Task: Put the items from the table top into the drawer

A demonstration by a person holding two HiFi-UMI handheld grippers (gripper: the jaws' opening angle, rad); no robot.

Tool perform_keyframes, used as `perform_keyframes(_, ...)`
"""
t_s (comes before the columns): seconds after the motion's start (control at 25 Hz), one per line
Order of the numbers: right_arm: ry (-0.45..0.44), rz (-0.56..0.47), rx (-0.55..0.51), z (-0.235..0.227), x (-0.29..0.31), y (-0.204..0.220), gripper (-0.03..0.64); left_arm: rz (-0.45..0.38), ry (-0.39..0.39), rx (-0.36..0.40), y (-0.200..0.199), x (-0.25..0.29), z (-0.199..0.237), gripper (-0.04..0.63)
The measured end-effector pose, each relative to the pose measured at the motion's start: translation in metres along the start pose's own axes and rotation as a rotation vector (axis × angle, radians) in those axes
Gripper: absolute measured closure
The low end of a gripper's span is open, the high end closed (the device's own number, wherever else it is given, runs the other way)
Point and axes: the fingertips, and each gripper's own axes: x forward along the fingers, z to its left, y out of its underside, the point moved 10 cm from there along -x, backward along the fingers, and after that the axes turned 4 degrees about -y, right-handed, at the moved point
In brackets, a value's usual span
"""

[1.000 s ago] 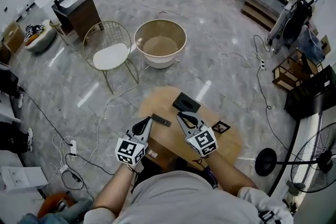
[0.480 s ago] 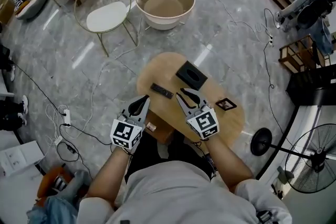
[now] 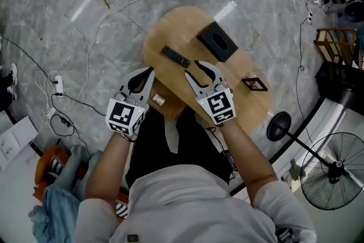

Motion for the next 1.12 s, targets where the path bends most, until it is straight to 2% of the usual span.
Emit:
perform_keyframes(0.2, -0.043, 0.063, 0.014, -0.005, 0.051, 0.043, 0.422, 0.063, -0.004, -0.027, 0.046, 0.026, 0.02, 0.586)
perform_keyframes(0.52, -0.085, 0.155, -0.019, -0.011, 0.133, 0.118, 0.402, 0.098, -0.015, -0.035, 0.116, 0.067, 0.054, 0.586)
perform_keyframes(0.68, -0.089, 0.191, 0.002, -0.01, 0.165, 0.154, 0.39, 0.121, -0.024, -0.068, 0.15, 0.078, 0.066, 0.586)
perform_keyframes(1.12, -0.079, 0.265, 0.004, -0.021, 0.231, 0.23, 0.376, 0.163, -0.02, -0.102, 0.223, 0.104, 0.084, 0.586)
